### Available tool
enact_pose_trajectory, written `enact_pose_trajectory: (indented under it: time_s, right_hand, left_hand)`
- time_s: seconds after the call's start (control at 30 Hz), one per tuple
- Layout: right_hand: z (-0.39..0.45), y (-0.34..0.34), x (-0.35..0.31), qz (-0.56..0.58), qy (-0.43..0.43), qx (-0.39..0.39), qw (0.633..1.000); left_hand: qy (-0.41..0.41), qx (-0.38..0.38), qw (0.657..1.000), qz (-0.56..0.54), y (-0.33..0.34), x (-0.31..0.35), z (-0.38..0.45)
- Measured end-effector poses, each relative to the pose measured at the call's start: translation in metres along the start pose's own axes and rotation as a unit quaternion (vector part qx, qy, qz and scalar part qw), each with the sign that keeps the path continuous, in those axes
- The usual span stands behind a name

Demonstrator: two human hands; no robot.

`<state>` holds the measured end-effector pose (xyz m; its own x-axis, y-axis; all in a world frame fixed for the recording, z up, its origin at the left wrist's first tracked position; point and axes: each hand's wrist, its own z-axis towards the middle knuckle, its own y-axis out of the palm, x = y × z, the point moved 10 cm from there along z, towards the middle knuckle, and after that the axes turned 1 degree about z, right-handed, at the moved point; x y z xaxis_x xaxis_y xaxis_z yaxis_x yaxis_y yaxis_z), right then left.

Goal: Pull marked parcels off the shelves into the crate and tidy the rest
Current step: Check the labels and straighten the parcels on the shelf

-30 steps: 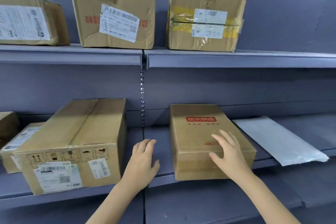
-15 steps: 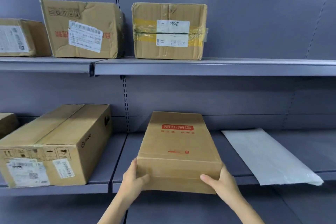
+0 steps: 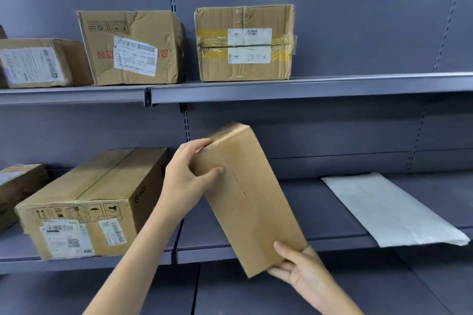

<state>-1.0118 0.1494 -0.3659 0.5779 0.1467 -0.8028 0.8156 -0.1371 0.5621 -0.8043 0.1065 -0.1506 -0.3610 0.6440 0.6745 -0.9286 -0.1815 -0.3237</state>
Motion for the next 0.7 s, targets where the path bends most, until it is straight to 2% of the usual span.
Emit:
enact_pose_trajectory:
  time_s: [0.07, 0.13, 0.27, 0.4, 0.5, 0.6, 0.7]
  right_hand:
    - [-0.001, 0.001, 0.021, 0.026, 0.061, -0.008, 0.998]
    - [-0.002, -0.005, 0.032, -0.027, 0.093, 0.013, 0.995]
    - [-0.003, -0.009, 0.027, -0.201, 0.057, 0.038, 0.977]
    - [-0.001, -0.001, 0.023, -0.272, 0.051, 0.018, 0.961]
    - [0.001, 0.004, 0.024, -0.336, 0.049, 0.011, 0.941]
    - [0.004, 0.011, -0.002, -0.455, -0.028, 0.040, 0.889]
    - [-0.005, 0.049, -0.060, -0.513, -0.173, 0.082, 0.837]
  left_hand:
    - [0.025, 0.020, 0.999, -0.004, 0.001, 0.011, -0.001]
    - [0.040, 0.034, 0.999, -0.006, 0.006, 0.015, -0.003]
    - [-0.033, 0.001, 0.999, -0.026, 0.027, -0.018, -0.013]
    - [-0.075, -0.062, 0.993, -0.067, 0.053, -0.051, -0.041]
    - [-0.106, -0.076, 0.989, -0.074, 0.063, -0.073, -0.059]
    - [-0.151, -0.106, 0.979, -0.086, 0.077, -0.101, -0.082]
    - [-0.202, -0.121, 0.968, -0.084, 0.086, -0.121, -0.110]
